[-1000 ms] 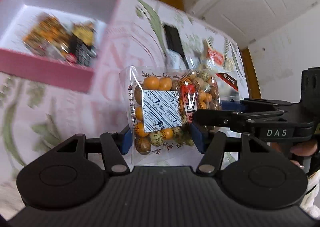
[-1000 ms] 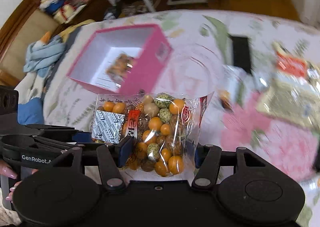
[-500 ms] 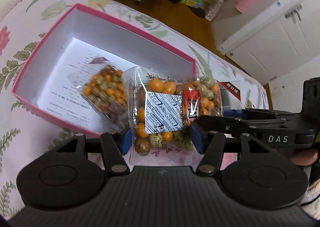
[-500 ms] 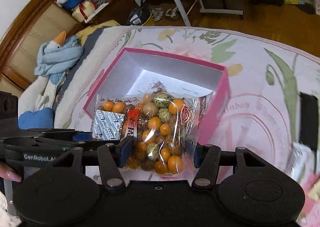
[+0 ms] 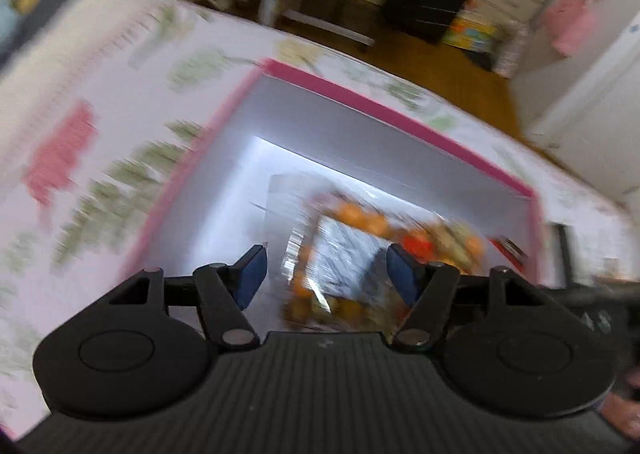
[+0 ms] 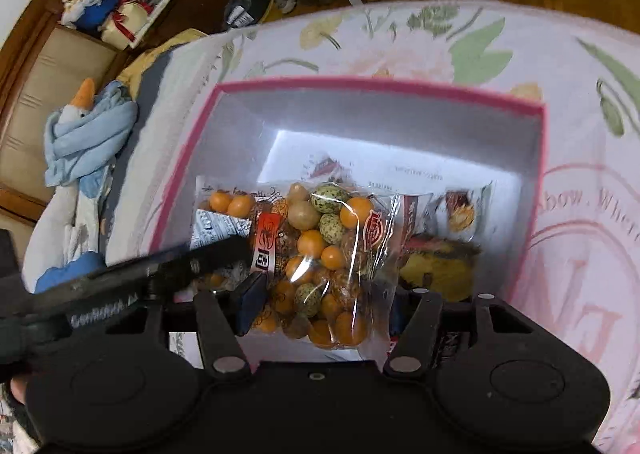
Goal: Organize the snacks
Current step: 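Open both tools to drop the nut bag into the box, then move the left tool to one white snack bar while the right tool reaches another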
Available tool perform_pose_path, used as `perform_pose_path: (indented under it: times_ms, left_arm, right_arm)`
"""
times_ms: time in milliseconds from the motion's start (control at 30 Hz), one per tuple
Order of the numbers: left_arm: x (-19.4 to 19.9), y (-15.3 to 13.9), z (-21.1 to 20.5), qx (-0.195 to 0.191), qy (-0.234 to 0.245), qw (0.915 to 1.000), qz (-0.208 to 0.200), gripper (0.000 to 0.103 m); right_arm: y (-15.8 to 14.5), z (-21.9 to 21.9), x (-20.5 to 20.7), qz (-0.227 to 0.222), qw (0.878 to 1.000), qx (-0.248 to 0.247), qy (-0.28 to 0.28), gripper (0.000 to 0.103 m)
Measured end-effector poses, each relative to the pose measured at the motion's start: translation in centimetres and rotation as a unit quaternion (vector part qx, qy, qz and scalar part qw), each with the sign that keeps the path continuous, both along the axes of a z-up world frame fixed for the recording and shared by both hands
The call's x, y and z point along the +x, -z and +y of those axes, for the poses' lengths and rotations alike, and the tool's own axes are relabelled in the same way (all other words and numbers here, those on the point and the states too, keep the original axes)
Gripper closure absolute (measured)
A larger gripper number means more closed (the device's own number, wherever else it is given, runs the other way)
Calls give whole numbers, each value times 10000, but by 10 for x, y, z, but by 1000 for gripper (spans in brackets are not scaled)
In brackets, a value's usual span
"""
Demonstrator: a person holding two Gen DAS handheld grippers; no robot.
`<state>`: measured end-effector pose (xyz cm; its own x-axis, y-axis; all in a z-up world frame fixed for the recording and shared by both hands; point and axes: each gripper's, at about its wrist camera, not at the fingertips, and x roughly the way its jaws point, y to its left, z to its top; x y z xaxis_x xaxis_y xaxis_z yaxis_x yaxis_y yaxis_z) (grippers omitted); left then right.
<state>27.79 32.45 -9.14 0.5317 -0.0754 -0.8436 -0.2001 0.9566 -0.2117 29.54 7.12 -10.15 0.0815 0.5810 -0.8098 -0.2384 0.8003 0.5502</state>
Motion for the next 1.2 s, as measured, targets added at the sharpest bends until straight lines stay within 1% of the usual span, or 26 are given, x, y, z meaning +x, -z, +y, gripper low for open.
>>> perform_pose_path:
  times_ms: [67, 100, 133, 167, 200, 267, 333, 367, 500, 533, 567, 633, 700, 733, 800, 900, 967, 1067, 1200]
  left_arm:
    - [-3, -1, 0, 246, 64, 9995, -173, 38]
    - [-4, -1, 1, 249, 73, 9995, -165, 38]
    - [-7, -2, 1, 193, 111, 9996, -160, 38]
    - [-10, -5, 1, 127, 168, 9996, -189, 38]
    - [-13, -7, 0, 95, 203, 9995, -208, 38]
    - [-21, -13, -6, 67, 305, 9992, -247, 39]
    - [-31, -23, -16, 3, 460, 9985, -310, 39]
    - [-37, -29, -22, -31, 540, 9980, -321, 39]
    - [-59, -49, -46, -64, 992, 9940, -455, 41]
    - [-64, -54, -52, -76, 1092, 9928, -494, 41]
    - [-70, -59, -59, -152, 1204, 9914, -490, 41]
    - [-76, -67, -72, -428, 1329, 9894, -399, 41]
    - [-80, -74, -89, -503, 1526, 9864, -347, 41]
    - [-83, -78, -99, -461, 1608, 9853, -353, 41]
    - [-86, -81, -118, -384, 1812, 9819, -383, 41]
    - [-84, -82, -148, -439, 2050, 9771, -378, 41]
    - [-84, -83, -169, -446, 2187, 9737, -464, 41]
    - [-83, -79, -203, -359, 2423, 9678, -581, 41]
    - [-75, -61, -246, -377, 2704, 9607, -505, 41]
  right_arm:
    - [6, 2, -6, 81, 10000, 25, -31, 34]
    - [8, -1, -11, 153, 9996, 245, -72, 33]
    - [8, -4, -15, 201, 9993, 286, -129, 34]
    - [5, -6, -18, 153, 9991, 324, -205, 34]
    - [-2, -8, -23, 29, 9988, 347, -332, 33]
    - [-19, -12, -37, -319, 9977, 79, -589, 32]
    - [-38, -21, -53, -732, 9939, -18, -829, 32]
    - [-46, -26, -58, -848, 9925, -43, -885, 32]
    - [-82, -64, -86, -1497, 9841, 2, -959, 32]
    - [-89, -78, -94, -1657, 9817, 25, -938, 30]
    - [-95, -88, -99, -1797, 9792, 21, -943, 29]
    - [-104, -112, -112, -2053, 9743, -86, -923, 27]
    - [-108, -132, -120, -2172, 9723, -247, -832, 27]
    - [-110, -146, -123, -2219, 9718, -351, -713, 27]
    - [-113, -167, -127, -2336, 9703, -407, -484, 27]
    - [-114, -198, -132, -2682, 9621, -453, -172, 27]
    - [-112, -213, -134, -2812, 9583, -518, 18, 27]
    - [-104, -238, -136, -2896, 9548, -563, 353, 27]
    - [-91, -262, -132, -2919, 9510, -710, 726, 27]
